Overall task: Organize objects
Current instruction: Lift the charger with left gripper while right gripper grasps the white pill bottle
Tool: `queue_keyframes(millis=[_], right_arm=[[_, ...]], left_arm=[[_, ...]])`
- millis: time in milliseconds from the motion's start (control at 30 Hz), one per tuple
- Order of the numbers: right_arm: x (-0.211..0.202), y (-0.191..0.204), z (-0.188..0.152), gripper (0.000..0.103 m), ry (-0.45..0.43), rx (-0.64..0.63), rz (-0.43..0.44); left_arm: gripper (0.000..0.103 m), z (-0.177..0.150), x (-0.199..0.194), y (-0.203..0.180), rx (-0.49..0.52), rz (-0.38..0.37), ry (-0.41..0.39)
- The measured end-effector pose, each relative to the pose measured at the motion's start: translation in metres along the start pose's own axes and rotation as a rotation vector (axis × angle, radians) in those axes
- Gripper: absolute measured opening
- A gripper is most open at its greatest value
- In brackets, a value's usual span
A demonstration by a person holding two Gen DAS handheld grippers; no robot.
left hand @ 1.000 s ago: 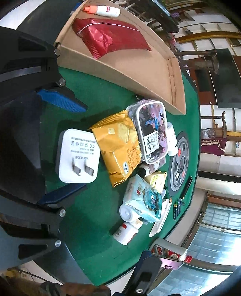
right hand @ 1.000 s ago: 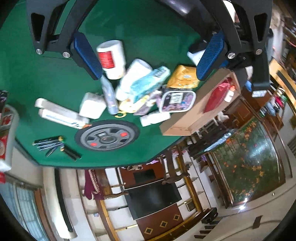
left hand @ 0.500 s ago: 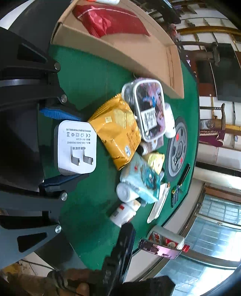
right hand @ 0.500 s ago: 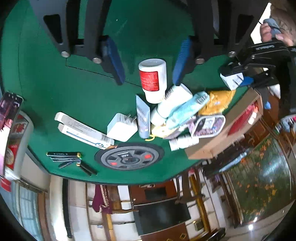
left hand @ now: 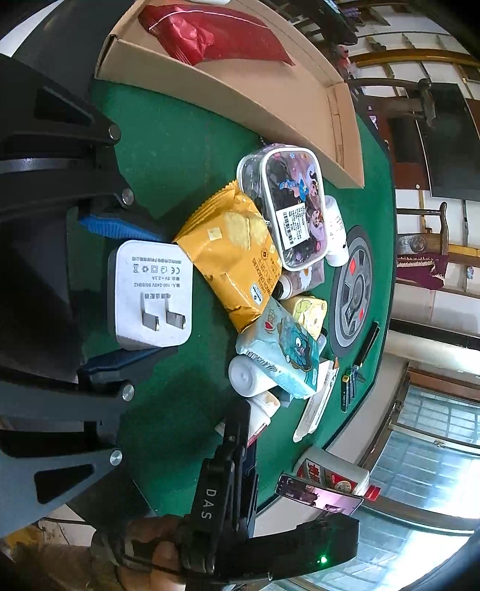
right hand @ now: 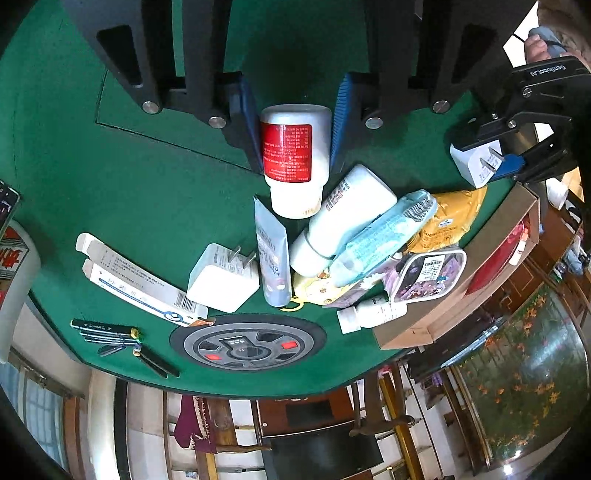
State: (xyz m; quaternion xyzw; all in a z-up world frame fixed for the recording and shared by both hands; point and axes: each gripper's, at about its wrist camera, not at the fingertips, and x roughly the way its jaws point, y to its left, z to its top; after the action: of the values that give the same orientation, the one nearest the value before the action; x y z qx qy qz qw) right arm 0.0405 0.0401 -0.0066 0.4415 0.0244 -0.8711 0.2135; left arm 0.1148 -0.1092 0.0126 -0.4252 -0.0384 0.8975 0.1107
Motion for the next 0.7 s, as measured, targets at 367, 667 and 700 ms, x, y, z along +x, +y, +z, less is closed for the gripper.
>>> queue_keyframes(millis=[367,667,700], right_arm=[[-0.030,0.004,0.000,0.036,-0.102,-0.003,-0.025],[-0.043,0.017,0.004,0.037,-0.139,-0.019,0.000],[-0.045,0.019,0.004,0.037,-0.147,-0.020,0.006]], left_arm=[[0.049,0.005,-0.008,-0.002,0.006,0.029,-0.025],[0.049,0.012,-0.015,0.000,0.029,0.130,-0.052],[0.049,0.012,-0.017,0.001,0.030,0.143,-0.057]])
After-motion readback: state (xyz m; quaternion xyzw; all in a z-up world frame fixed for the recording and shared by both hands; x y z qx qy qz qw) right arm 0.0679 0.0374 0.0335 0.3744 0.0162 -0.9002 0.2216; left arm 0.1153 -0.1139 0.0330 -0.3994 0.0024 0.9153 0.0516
